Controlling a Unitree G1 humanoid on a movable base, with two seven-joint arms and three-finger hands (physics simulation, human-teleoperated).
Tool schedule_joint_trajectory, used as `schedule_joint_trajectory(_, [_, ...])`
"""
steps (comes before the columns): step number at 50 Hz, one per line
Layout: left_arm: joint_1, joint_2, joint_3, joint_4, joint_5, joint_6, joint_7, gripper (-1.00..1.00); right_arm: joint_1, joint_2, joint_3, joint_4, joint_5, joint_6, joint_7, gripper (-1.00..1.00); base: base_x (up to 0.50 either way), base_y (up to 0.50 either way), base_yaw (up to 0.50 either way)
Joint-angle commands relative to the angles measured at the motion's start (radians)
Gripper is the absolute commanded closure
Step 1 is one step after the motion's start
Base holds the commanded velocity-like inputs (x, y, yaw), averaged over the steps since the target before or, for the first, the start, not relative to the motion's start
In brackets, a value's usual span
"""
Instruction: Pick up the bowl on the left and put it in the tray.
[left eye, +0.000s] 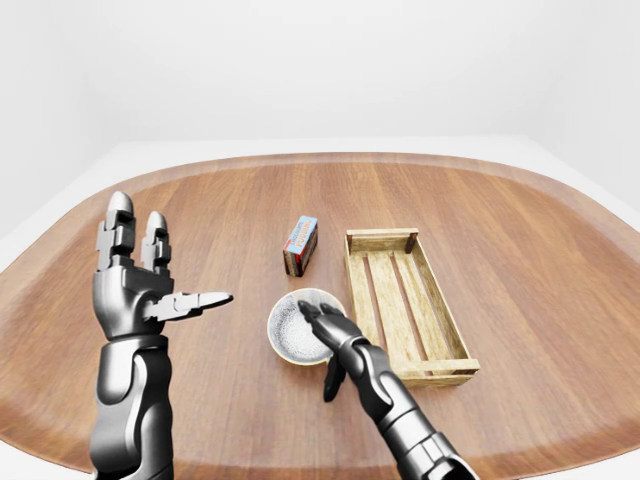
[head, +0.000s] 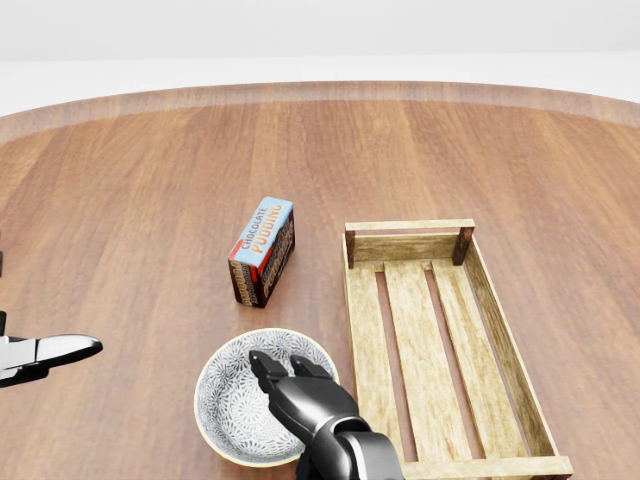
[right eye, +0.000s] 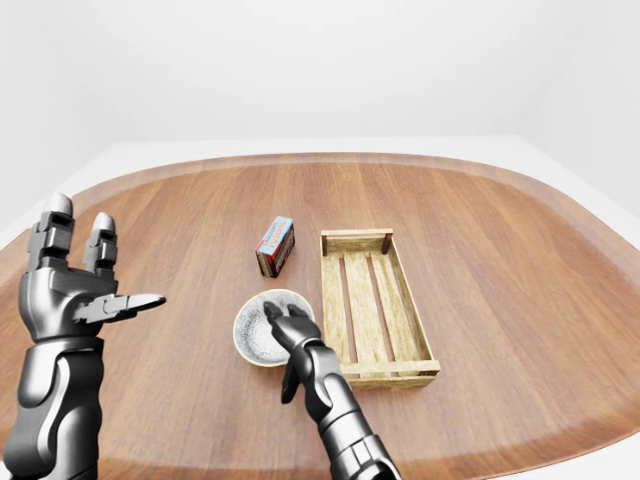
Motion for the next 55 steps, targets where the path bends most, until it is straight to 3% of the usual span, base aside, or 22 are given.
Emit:
schedule_joint_trajectory(1, [0.000,0.000,-0.001,-0.004,-0.001,0.000,0.002,-1.00,-0.014,0.006,0.005,0.027,-0.001,0.000,-0.002,-1.00,0.00,0.00,0.00])
schedule_joint_trajectory(37, [-0.013,0.011,0.011,0.012,-0.014,0.000,0.006,-1.00,-0.111,0.042,-0.014,0.242,0.034,0.000,-0.076,-1.00,0.00,0.00,0.00])
schedule_joint_trajectory(55, [-0.013,0.011,0.008,0.015,-0.014,0.000,0.008,-1.00,-0.166,0.065,-0.031,0.418,0.073,0.000,-0.166,-1.00,0.00,0.00,0.00])
